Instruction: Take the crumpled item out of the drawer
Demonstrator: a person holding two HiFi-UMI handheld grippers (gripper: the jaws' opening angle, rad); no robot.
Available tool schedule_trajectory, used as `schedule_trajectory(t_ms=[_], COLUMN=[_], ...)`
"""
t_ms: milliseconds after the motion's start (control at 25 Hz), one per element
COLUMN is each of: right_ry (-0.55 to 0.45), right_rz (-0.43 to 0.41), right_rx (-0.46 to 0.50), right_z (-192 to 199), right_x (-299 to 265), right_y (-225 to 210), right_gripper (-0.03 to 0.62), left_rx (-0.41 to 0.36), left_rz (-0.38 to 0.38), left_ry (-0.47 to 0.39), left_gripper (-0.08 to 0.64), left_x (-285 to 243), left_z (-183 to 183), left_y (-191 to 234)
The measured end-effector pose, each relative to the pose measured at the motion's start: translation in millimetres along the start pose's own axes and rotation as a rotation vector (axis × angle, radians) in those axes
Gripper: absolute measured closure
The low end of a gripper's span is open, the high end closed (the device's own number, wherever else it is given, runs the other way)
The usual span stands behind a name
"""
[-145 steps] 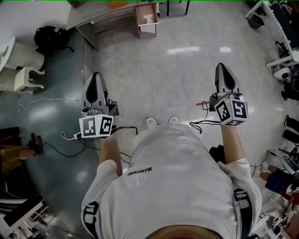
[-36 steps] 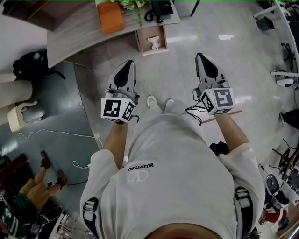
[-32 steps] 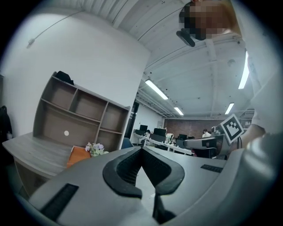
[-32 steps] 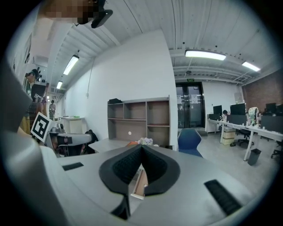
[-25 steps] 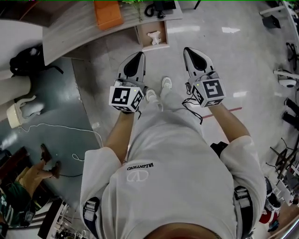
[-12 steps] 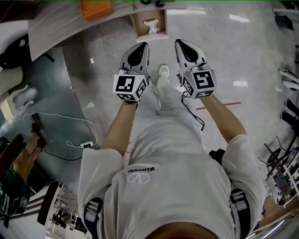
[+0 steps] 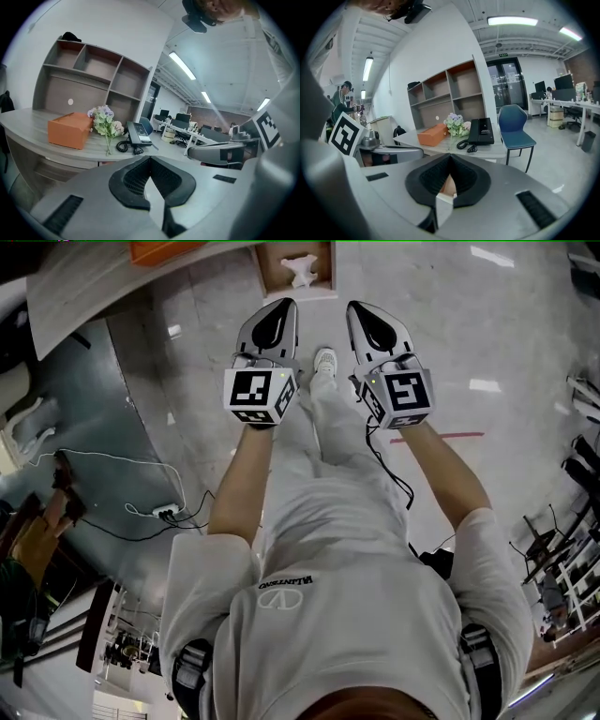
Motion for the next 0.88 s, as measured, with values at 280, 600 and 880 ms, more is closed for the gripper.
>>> schedule_trajectory(t_ms=[280, 600, 880], right_ry=[0.022, 0.039, 0.060], right_rz=[-0.021, 0.014, 0.023], right_rx=[-0.014, -0.059, -0.086], right_z=[26.1, 52.9, 77.2], right_x=[-36.8, -71.3, -92.1], right_y=[-13.7, -39.6, -54.5], right_gripper=[0.591, 0.591, 0.591], left_rx=[0.060, 0.089, 0.092], left_rz=[-0.014, -0.037, -0.052], left_ry=[0.035, 0.084, 0.118], left_gripper=[0.558, 0.557, 0.552], left_x=[-38.7, -70.0, -97.5], left_z=[34.9, 73.6, 100.3], left_y=[7.0, 24.5, 34.0])
Point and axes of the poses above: the fingertips, and each gripper's own axes: x backward along the fingers, y to its left, z out of its underside, the point moved 5 cm from there along x, backward along the fingers, and after that the axes turned 9 degrees about -x, right-handed, at the moved point
